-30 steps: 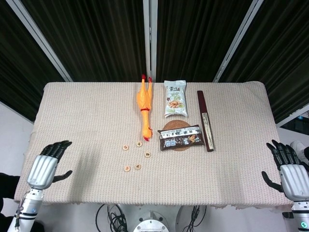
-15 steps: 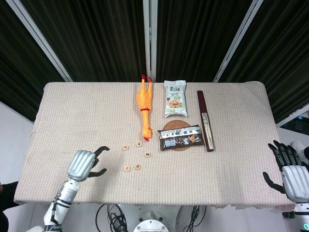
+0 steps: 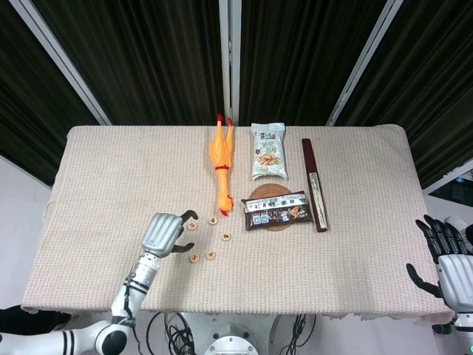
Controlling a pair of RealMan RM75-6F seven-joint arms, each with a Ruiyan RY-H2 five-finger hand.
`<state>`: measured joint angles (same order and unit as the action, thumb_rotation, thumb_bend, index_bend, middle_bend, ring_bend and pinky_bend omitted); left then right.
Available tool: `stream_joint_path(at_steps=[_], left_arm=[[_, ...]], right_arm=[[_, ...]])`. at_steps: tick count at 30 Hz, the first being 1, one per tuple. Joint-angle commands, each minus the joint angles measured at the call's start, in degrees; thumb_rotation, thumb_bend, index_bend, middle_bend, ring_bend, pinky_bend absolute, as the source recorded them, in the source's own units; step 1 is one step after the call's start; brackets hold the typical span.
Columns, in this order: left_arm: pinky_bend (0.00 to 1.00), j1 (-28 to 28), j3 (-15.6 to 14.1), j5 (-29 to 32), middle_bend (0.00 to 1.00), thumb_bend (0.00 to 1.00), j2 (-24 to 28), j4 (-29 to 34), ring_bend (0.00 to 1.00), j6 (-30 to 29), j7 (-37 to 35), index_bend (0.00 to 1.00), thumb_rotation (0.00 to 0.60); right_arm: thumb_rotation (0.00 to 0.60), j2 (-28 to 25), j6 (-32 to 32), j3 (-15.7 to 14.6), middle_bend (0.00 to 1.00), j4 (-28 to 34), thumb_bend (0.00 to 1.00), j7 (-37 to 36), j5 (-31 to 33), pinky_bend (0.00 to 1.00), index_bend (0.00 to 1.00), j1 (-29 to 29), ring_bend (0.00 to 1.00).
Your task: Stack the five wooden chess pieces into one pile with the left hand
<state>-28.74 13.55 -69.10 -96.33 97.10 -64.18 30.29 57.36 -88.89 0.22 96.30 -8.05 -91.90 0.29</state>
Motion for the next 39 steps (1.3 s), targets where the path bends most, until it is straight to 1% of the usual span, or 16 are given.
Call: stream_joint_path(at_steps=[1,3,9,21,28,34,39], left_arm=[[1.00,-2.8,2.0,5.6,1.00,0.14,-3.6,-2.3,1.00,0.8,3.7,0.37,0.600],[1.00,-4.1,2.8,8.4,1.00,0.15,-4.9,-3.1,1.00,0.9,5.4,0.37,0.600],[1.00,-7.6,4.2,14.2,1.00,0.16,-7.2,-5.4,1.00,1.2,9.7,0.38,0.600],[1.00,-12.9,5.6,23.1,1.00,0.17,-9.3,-9.6,1.00,2.1,12.6,0.38,0.600],[1.00,-15.2,6.0,26.4,1.00,0.18,-11.1,-12.1,1.00,1.8,13.0,0.41,0.600],[1.00,-17.2,6.4,28.8,1.00,0.18,-12.3,-14.1,1.00,1.7,13.4,0.42,0.600],[1.00,-18.4,6.4,30.4,1.00,0.23,-12.8,-15.4,1.00,1.9,13.4,0.42,0.600]], right_arm=[[0.600,-0.1,0.1,0.1,0.00,-0.1,0.28,-0.3,0.1,0.00,0.00,0.0,0.00],[0.600,-0.1,0.3,0.1,0.00,-0.2,0.28,-0.4,0.3,0.00,0.00,0.1,0.00],[0.600,-0.3,0.7,0.2,0.00,-0.1,0.28,-0.6,0.6,0.00,0.00,0.2,0.00],[0.600,-0.4,0.9,0.3,0.00,0.0,0.29,-0.5,1.1,0.00,0.00,0.2,0.00],[0.600,-0.4,1.1,0.3,0.00,0.0,0.29,-0.6,1.2,0.00,0.00,0.3,0.00],[0.600,-0.5,1.0,0.4,0.00,-0.1,0.29,-1.0,1.2,0.00,0.00,0.2,0.00],[0.600,-0.7,1.3,0.5,0.00,-0.2,0.29,-1.3,1.5,0.00,0.00,0.3,0.00]])
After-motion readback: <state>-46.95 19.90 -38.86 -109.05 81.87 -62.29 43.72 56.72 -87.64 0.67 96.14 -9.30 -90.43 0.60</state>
